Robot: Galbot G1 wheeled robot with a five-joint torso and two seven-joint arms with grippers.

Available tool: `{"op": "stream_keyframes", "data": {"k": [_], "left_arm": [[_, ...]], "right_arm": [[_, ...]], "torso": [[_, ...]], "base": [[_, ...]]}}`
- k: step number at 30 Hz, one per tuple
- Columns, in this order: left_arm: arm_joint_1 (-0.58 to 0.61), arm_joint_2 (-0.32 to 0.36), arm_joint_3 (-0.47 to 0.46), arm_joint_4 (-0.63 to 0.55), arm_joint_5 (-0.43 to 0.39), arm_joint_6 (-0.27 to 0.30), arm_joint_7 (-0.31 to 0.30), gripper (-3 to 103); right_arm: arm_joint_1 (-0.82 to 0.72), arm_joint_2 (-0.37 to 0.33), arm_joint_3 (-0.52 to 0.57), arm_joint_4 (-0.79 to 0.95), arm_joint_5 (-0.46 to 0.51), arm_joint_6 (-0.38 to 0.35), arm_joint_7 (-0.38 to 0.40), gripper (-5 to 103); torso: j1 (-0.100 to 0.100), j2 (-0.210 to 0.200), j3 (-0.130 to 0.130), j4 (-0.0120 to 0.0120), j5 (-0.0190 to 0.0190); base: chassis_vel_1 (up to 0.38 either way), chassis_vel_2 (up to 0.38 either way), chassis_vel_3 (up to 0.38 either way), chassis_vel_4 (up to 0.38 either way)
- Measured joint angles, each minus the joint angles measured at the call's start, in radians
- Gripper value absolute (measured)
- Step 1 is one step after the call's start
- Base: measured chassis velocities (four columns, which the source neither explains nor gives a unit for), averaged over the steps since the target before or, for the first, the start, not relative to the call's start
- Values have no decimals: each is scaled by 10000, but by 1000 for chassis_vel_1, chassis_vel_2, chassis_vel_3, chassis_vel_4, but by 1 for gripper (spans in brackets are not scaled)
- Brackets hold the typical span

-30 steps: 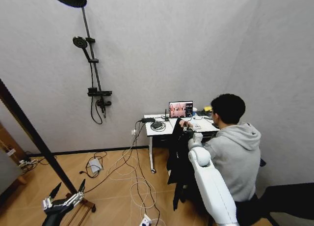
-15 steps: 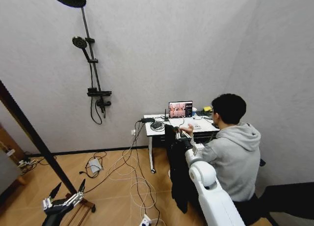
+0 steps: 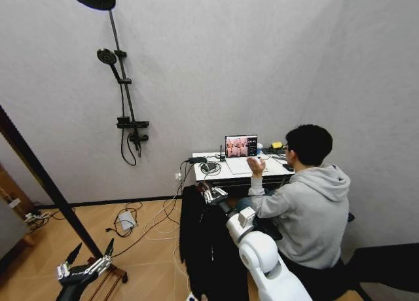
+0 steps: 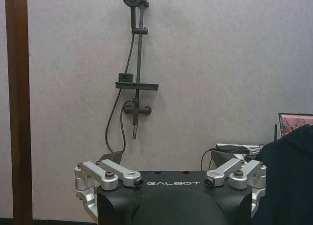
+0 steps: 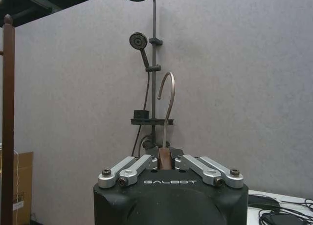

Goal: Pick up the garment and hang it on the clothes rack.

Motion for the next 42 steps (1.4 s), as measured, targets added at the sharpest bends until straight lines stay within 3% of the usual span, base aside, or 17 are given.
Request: {"op": "stream_keyframes", "data": {"k": [42], "left_arm": [[1,0,0,0,0,0,0,100]], "right_arm": [[-501,-336,30,625,-288,157,13,10]], "torso": [[2,-1,1,-1,3]], "base": [[74,70,70,69]]}}
